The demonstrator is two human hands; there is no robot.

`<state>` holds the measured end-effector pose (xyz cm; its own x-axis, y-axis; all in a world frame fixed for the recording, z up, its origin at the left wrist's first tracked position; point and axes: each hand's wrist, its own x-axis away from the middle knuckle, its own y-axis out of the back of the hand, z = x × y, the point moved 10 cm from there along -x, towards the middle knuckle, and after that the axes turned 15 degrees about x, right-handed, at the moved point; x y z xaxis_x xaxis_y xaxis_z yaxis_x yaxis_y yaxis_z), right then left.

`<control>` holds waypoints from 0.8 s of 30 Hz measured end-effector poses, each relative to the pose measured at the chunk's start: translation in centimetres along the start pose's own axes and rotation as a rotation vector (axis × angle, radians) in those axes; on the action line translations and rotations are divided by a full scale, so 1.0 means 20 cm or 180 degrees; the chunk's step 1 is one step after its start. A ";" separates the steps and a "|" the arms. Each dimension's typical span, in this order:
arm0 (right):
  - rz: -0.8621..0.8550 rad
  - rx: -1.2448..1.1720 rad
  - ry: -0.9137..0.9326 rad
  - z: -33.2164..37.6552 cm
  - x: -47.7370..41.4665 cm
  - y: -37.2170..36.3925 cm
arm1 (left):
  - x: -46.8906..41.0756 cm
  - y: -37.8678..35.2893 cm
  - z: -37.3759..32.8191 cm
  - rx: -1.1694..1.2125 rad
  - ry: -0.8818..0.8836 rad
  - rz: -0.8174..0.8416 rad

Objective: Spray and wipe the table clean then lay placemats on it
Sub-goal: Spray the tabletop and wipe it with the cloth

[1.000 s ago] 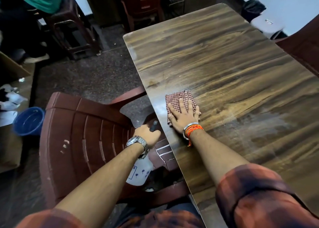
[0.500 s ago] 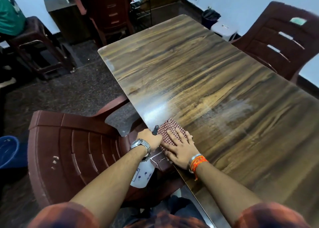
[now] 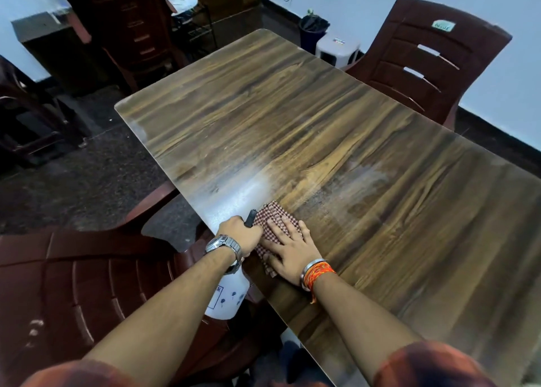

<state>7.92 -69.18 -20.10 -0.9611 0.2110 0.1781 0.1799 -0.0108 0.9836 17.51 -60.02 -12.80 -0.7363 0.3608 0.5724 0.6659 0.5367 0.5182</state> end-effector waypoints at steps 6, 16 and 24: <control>-0.0030 0.0043 -0.0270 -0.26 -0.17 0.04 | -0.12 -0.07 -0.12 -0.0005 0.0039 -0.0035; 0.0103 -0.0095 -0.1542 -1.12 -0.27 0.01 | -0.24 -0.23 -0.26 -0.0147 0.0032 0.0032; 0.0309 -0.0538 -0.2888 -1.55 0.05 -0.07 | -0.23 -0.35 -0.38 -0.0179 -0.0120 0.0097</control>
<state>0.33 -99.19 -20.46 -0.3986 0.8851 0.2402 0.1494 -0.1957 0.9692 17.16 -71.12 -14.20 -0.7189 0.4054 0.5647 0.6930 0.4816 0.5364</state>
